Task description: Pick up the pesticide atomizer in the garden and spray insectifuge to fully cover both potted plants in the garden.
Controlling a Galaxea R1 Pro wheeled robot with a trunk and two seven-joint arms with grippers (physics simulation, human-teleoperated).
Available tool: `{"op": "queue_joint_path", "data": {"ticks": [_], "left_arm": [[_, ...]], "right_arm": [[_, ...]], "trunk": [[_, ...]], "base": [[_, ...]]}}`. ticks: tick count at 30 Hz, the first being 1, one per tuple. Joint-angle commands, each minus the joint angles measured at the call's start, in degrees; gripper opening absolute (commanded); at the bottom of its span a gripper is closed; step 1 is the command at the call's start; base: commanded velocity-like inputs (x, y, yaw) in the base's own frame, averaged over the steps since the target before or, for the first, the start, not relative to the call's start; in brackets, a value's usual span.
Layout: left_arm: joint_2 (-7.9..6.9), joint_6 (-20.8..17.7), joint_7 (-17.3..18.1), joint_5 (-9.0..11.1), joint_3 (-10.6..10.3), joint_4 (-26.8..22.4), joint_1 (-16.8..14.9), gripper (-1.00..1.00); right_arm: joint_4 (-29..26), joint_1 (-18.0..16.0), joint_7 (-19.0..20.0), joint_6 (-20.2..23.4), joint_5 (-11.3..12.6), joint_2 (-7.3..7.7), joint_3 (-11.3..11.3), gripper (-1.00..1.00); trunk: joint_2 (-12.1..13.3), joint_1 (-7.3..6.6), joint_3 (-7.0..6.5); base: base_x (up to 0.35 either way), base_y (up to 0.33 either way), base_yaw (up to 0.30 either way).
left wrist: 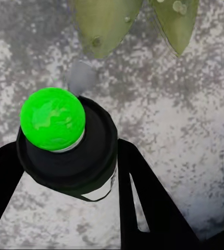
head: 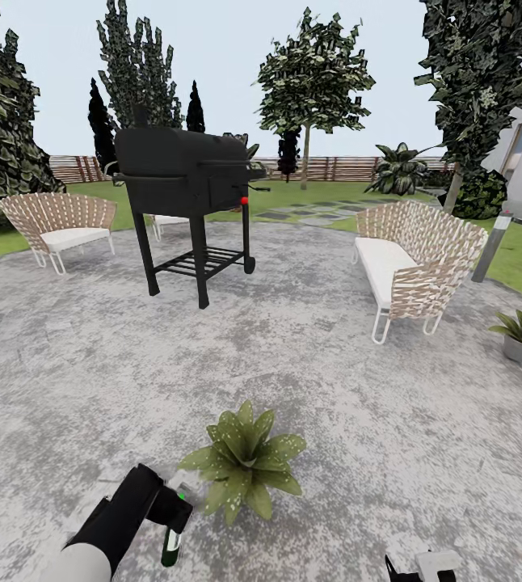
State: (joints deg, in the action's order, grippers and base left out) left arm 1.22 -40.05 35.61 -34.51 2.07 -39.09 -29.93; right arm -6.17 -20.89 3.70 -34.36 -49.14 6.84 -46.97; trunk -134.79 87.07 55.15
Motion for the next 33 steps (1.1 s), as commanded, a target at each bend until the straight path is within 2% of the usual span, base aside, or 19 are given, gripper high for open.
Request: {"op": "queue_joint_path", "data": {"ticks": [1,3,6,8,11,13,16,17,19,21,24,26,28,29,33], "left_arm": [[-0.69,-0.21,0.56,-0.43,0.2,0.16,0.42,-1.0],[-2.18,-0.14,0.65,-0.46,0.18,0.6,1.15,-1.0],[-2.97,1.3,0.79,-0.4,0.13,1.03,1.44,-1.0],[-2.42,5.68,0.86,-0.27,0.23,2.84,1.49,-1.0],[-1.29,6.08,0.86,-0.25,0.28,3.02,1.46,-1.0],[-1.14,6.17,0.86,-0.28,0.12,3.05,1.45,-1.0],[-2.42,6.27,0.86,-0.4,0.19,3.12,1.48,-1.0],[-3.91,6.34,0.86,-0.3,0.2,3.14,1.52,-1.0],[-5.09,6.4,0.91,-0.2,0.21,3.14,1.53,-1.0],[-5.23,6.45,0.88,-0.27,0.18,3.15,1.53,-1.0],[-4.69,6.4,0.87,-0.33,0.26,3.15,1.54,-1.0],[-3.37,6.37,0.85,-0.3,-1.04,3.15,1.54,-1.0],[-2.21,6.09,0.68,-0.34,-5.22,3.15,1.53,-1.0],[-2.0,5.96,0.64,-0.24,-6.39,3.15,1.52,-1.0],[-2.45,5.75,0.84,0.13,-6.98,3.08,1.46,-1.0]], "right_arm": [[0.01,-0.03,0.4,-0.18,-0.14,0.01,-0.49,1.0],[0.01,-0.03,0.38,-0.18,-0.14,0.0,-0.49,1.0],[0.01,-0.03,0.4,-0.18,-0.13,0.01,-0.49,1.0],[0.01,-0.03,0.36,-0.18,-0.15,-0.02,-0.49,1.0],[0.01,-0.03,0.4,-0.18,-0.14,-0.01,-0.49,1.0],[0.01,-0.03,0.39,-0.18,-0.16,-0.02,-0.49,1.0],[0.01,-0.03,0.42,-0.18,-0.15,-0.02,-0.49,1.0],[0.01,-0.03,0.42,-0.18,-0.14,-0.03,-0.49,1.0],[0.04,-0.03,0.41,-0.18,-0.16,-0.05,-0.49,1.0],[0.06,-0.03,0.4,-0.18,-0.16,-0.03,-0.49,1.0],[0.04,-0.03,0.41,-0.18,-0.16,-0.03,-0.49,1.0],[0.06,-0.03,0.42,-0.18,-0.16,-0.05,-0.49,1.0],[0.05,-0.03,0.4,-0.18,-0.16,-0.04,-0.49,1.0],[0.06,-0.03,0.41,-0.18,-0.16,-0.06,-0.49,1.0],[0.09,-0.03,0.4,-0.18,-0.16,-0.07,-0.49,1.0]], "trunk": [[-0.02,-0.01,0.05],[-0.02,-0.01,0.05],[-0.02,-0.01,0.05],[-0.02,-0.01,0.05],[-0.02,-0.01,0.05],[-0.02,-0.01,0.05],[-0.02,-0.01,0.05],[-0.02,-0.01,0.05],[-0.02,-0.01,0.05],[-0.02,-0.01,0.05],[-0.02,-0.01,0.05],[-0.02,-0.01,0.05],[-0.02,-0.01,0.05],[-0.02,-0.01,0.05],[-0.02,-0.01,0.05]], "base": [[0.0,0.0,0.0],[0.0,0.0,0.0],[0.0,0.0,0.0],[0.0,0.0,0.0],[0.0,0.0,0.0],[0.0,0.0,0.0],[0.0,0.0,0.0],[0.0,0.0,0.0],[0.0,0.0,0.0],[0.0,0.0,0.0],[0.0,0.0,0.0],[0.0,0.0,0.0],[0.0,0.0,0.0],[0.0,0.0,0.0],[0.0,0.0,0.0]]}}
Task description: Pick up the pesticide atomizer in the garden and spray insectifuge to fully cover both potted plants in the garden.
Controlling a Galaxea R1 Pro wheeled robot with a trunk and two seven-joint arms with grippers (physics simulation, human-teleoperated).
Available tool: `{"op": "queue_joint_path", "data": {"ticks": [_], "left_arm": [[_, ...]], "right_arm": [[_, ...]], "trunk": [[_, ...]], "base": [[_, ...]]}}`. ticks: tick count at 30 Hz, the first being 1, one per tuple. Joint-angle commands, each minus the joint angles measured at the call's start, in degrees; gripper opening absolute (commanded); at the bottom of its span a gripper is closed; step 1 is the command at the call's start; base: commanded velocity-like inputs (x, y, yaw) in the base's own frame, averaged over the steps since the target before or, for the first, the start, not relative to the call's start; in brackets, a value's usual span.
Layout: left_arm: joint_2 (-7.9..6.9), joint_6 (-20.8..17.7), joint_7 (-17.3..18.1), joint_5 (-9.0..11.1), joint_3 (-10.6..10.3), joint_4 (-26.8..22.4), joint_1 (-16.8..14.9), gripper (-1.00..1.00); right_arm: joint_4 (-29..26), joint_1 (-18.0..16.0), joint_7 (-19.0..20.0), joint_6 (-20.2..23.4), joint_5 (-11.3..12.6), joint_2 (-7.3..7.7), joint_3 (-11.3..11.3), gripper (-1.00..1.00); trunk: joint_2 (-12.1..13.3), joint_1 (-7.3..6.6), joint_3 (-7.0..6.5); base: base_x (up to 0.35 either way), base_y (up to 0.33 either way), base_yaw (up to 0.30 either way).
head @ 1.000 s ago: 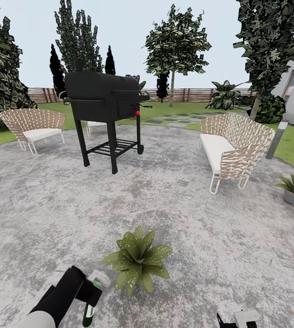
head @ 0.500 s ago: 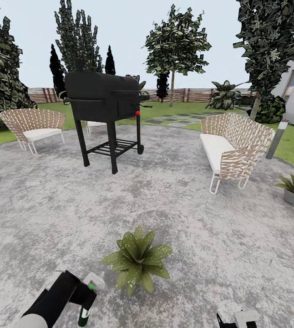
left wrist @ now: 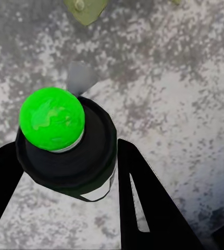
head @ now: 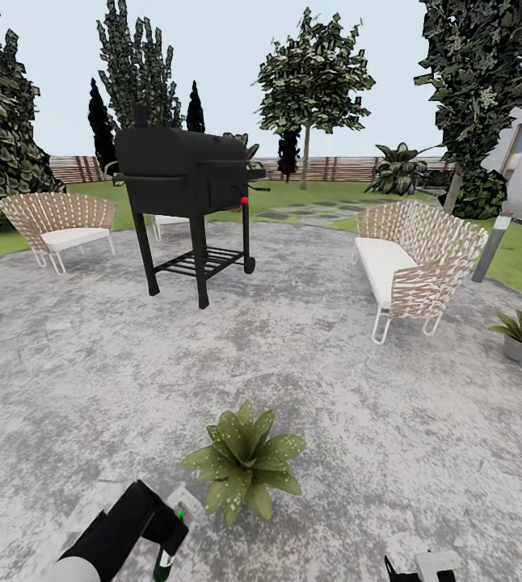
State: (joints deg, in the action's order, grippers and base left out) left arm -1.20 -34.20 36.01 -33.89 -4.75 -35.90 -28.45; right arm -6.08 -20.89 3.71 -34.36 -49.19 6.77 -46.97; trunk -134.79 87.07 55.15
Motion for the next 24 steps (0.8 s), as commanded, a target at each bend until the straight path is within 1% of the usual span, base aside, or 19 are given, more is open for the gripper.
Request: {"op": "queue_joint_path", "data": {"ticks": [1,2,3,4,5,6,7,9,12,17,24], "left_arm": [[-0.13,-0.11,0.45,-0.49,0.22,-0.12,-0.02,-1.0],[-0.33,-0.09,0.44,-0.51,1.38,-0.13,-0.02,-1.0],[-0.61,0.01,0.46,-0.54,3.36,-0.14,-0.02,-1.0],[-1.37,0.21,0.46,-0.54,5.71,-0.14,-0.02,-1.0],[-1.91,0.28,0.47,-0.47,6.8,-0.14,-0.02,-1.0],[-2.07,0.33,0.47,-0.44,7.2,-0.14,-0.02,-1.0],[-2.12,0.4,0.47,-0.48,7.28,-0.1,-0.02,-1.0],[-1.62,0.51,0.43,-0.77,7.21,-0.06,-0.02,-1.0],[-0.81,0.59,0.43,-0.71,5.71,-0.2,-0.02,-1.0],[-0.71,0.47,0.17,-0.49,5.48,-0.88,-0.02,-1.0],[-0.66,0.45,-0.05,-0.39,5.52,-1.01,-0.03,-1.0]], "right_arm": [[0.0,-0.03,0.38,-0.18,-0.12,0.02,-0.49,1.0],[0.01,-0.03,0.4,-0.18,-0.12,0.02,-0.49,1.0],[0.01,-0.03,0.41,-0.18,-0.12,0.01,-0.49,1.0],[0.02,-0.03,0.41,-0.18,-0.12,0.01,-0.49,1.0],[0.02,-0.03,0.42,-0.18,-0.12,0.02,-0.49,1.0],[0.02,-0.03,0.42,-0.18,-0.12,0.03,-0.49,1.0],[0.02,-0.03,0.42,-0.17,-0.12,0.01,-0.49,1.0],[0.02,-0.03,0.42,-0.12,-0.12,0.0,-0.49,1.0],[0.02,-0.03,0.42,-0.11,-0.12,0.0,-0.49,1.0],[0.02,-0.03,0.42,-0.11,-0.12,-0.01,-0.49,1.0],[0.02,-0.03,0.41,-0.17,-0.11,-0.01,-0.49,1.0]], "trunk": [[-0.02,-0.01,0.06],[-0.02,-0.01,0.06],[-0.02,-0.01,0.06],[-0.02,-0.01,0.06],[-0.02,-0.01,0.06],[-0.02,-0.01,0.06],[-0.02,-0.01,0.06],[-0.02,-0.01,0.06],[-0.02,-0.01,0.06],[-0.02,-0.01,0.06],[-0.02,-0.01,0.06]], "base": [[0.0,0.0,0.0],[0.0,0.0,0.0],[0.0,0.0,0.0],[0.0,0.0,0.0],[0.0,0.0,0.0],[0.0,0.0,0.0],[0.0,0.0,0.0],[0.0,0.0,0.0],[0.0,0.0,0.0],[-0.009,-0.006,0.0],[-0.22,-0.149,0.0]]}}
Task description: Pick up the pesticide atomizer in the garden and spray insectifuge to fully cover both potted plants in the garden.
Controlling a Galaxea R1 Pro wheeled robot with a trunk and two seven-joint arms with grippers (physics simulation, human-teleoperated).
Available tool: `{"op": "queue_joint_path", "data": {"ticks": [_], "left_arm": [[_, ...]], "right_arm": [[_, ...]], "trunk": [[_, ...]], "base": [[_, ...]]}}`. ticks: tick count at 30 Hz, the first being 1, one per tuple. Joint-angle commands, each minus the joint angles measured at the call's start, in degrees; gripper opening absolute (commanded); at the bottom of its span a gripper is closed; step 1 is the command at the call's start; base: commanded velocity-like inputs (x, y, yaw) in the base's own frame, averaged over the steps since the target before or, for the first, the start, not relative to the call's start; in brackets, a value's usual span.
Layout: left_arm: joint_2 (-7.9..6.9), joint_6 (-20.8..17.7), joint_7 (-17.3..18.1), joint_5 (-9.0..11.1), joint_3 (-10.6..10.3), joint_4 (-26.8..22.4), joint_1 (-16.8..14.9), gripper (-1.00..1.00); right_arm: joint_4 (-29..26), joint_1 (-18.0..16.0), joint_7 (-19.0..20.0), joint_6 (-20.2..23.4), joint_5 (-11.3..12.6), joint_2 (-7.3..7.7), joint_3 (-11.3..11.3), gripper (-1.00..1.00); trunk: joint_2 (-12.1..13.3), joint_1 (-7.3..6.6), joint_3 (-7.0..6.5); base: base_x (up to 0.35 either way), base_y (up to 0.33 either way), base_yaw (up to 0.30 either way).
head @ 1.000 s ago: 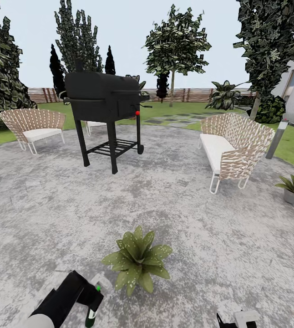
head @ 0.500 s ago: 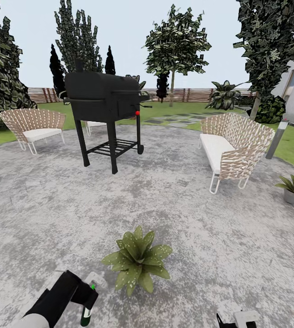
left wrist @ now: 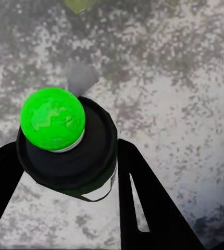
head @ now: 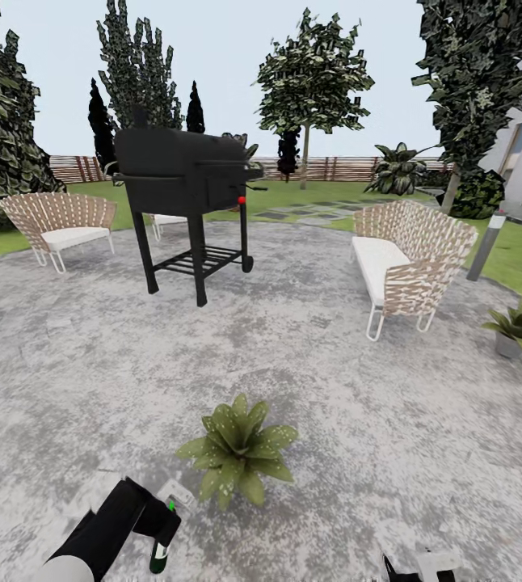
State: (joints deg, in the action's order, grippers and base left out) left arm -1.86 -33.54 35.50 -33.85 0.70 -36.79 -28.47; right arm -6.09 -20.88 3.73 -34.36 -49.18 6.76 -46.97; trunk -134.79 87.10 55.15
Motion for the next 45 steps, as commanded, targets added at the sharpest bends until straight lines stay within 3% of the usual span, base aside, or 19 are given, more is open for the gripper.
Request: {"op": "queue_joint_path", "data": {"ticks": [1,19,22,24,27,28,30,32,33,37,41,45], "left_arm": [[0.01,-0.21,0.45,-0.43,0.09,-0.12,-0.03,-1.0],[-0.04,-0.21,0.47,-0.44,0.06,-0.12,-0.07,-1.0],[0.43,-0.43,0.37,-0.38,0.09,-0.71,-0.31,-1.0],[1.57,-0.78,0.32,-0.39,0.09,-2.29,-0.59,-1.0],[4.26,-5.05,0.26,-0.81,-0.15,-5.14,-0.94,-1.0],[4.88,-8.36,0.26,-0.9,-0.31,-6.16,-1.0,-1.0],[5.43,-14.1,0.27,-0.88,-0.46,-9.2,-1.63,-1.0],[5.64,-16.94,0.27,-0.87,-0.6,-11.18,-2.3,-1.0],[5.8,-17.76,0.27,-0.94,-0.88,-11.56,-2.43,-1.0],[6.14,-20.2,0.26,-2.47,-5.74,-12.12,-2.52,-1.0],[6.87,-20.5,0.26,-2.85,-6.94,-11.82,-2.37,-1.0],[9.3,-22.0,0.21,-2.81,-7.23,-12.17,-2.85,-1.0]], "right_arm": [[0.02,-0.03,0.39,-0.18,-0.12,0.0,-0.49,1.0],[-0.07,-0.03,0.4,-0.18,-0.06,0.01,-0.49,1.0],[-0.07,-0.03,0.4,-0.21,-0.12,0.07,-0.49,1.0],[-0.07,-0.03,0.4,-0.2,-0.12,0.08,-0.49,1.0],[-0.07,-0.03,0.4,-0.21,-0.12,0.09,-0.49,1.0],[-0.07,-0.03,0.4,-0.23,-0.12,0.08,-0.49,1.0],[-0.07,-0.03,0.4,-0.23,-0.12,0.09,-0.49,1.0],[-0.07,-0.03,0.4,-0.26,-0.12,0.08,-0.49,1.0],[-0.07,-0.03,0.4,-0.26,-0.12,0.08,-0.49,1.0],[-0.07,-0.03,0.44,-0.27,-0.12,0.08,-0.49,1.0],[-0.07,-0.03,0.48,-0.27,-0.12,0.07,-0.49,1.0],[-0.07,-0.03,0.49,-0.27,-0.12,0.07,-0.49,1.0]], "trunk": [[-0.03,-0.04,0.05],[-0.03,-0.04,0.05],[-0.03,-0.04,0.05],[-0.03,-0.04,0.05],[-0.03,-0.04,0.05],[-0.03,-0.04,0.05],[-0.03,-0.04,0.05],[-0.03,-0.04,0.05],[-0.03,-0.04,0.05],[-0.03,-0.04,0.05],[-0.03,-0.04,0.05],[-0.03,-0.04,0.05]], "base": [[-0.199,-0.196,0.0],[-0.021,-0.176,0.043],[0.0,-0.009,0.001],[0.0,-0.002,0.0],[0.0,0.0,0.0],[0.0,0.0,0.0],[0.0,0.0,0.0],[0.0,0.0,0.0],[0.0,0.0,0.0],[0.0,0.0,0.0],[0.0,0.0,0.0],[0.0,0.0,0.0]]}}
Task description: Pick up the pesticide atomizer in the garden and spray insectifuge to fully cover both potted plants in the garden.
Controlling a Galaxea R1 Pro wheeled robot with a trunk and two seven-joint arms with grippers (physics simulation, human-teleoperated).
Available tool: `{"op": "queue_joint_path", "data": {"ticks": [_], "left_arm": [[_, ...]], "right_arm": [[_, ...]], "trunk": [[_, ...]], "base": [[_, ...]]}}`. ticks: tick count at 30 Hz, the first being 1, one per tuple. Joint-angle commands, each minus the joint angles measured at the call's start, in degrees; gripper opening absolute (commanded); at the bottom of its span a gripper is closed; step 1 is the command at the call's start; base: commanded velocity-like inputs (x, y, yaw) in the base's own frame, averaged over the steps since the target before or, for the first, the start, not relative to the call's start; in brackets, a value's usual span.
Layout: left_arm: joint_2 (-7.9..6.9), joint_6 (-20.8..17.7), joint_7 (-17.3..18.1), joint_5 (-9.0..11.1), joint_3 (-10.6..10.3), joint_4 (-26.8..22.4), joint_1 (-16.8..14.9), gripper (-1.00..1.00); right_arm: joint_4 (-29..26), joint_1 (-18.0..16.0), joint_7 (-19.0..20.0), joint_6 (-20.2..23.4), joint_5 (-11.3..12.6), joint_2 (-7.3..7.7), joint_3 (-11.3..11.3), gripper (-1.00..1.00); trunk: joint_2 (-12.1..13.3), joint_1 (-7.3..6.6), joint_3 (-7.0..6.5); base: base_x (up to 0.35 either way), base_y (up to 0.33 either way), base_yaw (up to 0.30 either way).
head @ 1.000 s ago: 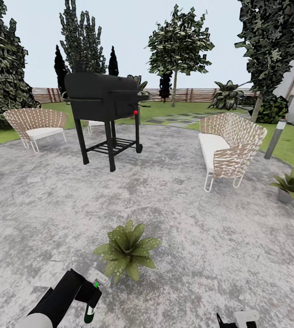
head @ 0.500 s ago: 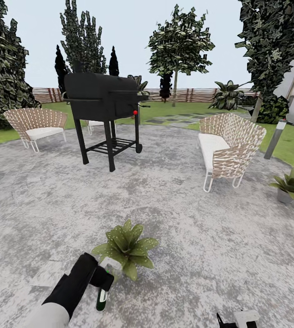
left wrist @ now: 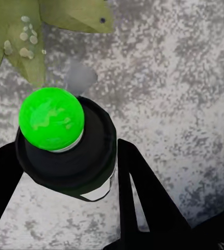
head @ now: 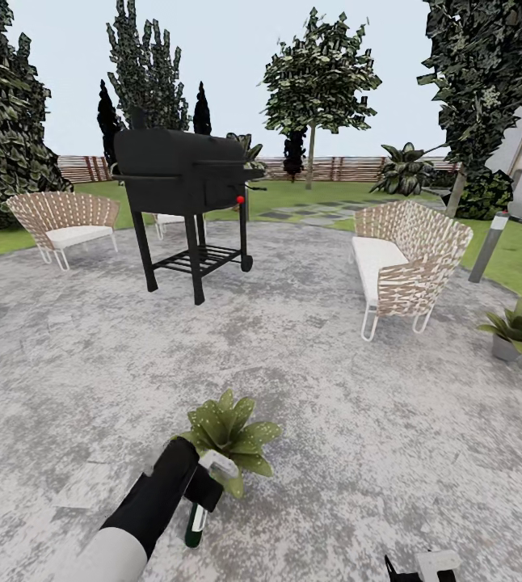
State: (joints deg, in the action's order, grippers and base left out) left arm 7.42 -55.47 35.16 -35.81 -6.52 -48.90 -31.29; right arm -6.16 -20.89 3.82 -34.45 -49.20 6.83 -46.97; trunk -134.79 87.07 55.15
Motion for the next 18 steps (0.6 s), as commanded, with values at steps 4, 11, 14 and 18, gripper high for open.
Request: {"op": "queue_joint_path", "data": {"ticks": [4,11,14,18], "left_arm": [[-0.66,-1.79,0.59,-0.94,0.21,-0.24,-1.61,-1.0],[-2.74,-1.83,0.61,-1.0,0.07,-0.23,-1.61,-1.0],[-3.69,-1.92,0.61,-2.23,0.13,-0.17,-1.58,-1.0],[-2.32,-2.16,0.61,-5.2,0.03,-0.15,-2.0,-1.0]], "right_arm": [[0.01,-0.03,0.4,-0.18,-0.11,0.03,-0.49,1.0],[0.01,-0.03,0.4,-0.18,-0.19,0.03,-0.49,1.0],[0.01,-0.03,0.4,-0.18,-0.2,0.03,-0.49,1.0],[0.01,-0.03,0.4,-0.18,-0.2,0.03,-0.49,1.0]], "trunk": [[-0.02,-0.01,0.05],[-0.02,-0.01,0.05],[-0.02,-0.01,0.05],[-0.02,-0.01,0.05]], "base": [[0.0,0.0,0.0],[0.0,0.0,0.0],[0.0,0.0,0.0],[0.0,0.0,0.0]]}}
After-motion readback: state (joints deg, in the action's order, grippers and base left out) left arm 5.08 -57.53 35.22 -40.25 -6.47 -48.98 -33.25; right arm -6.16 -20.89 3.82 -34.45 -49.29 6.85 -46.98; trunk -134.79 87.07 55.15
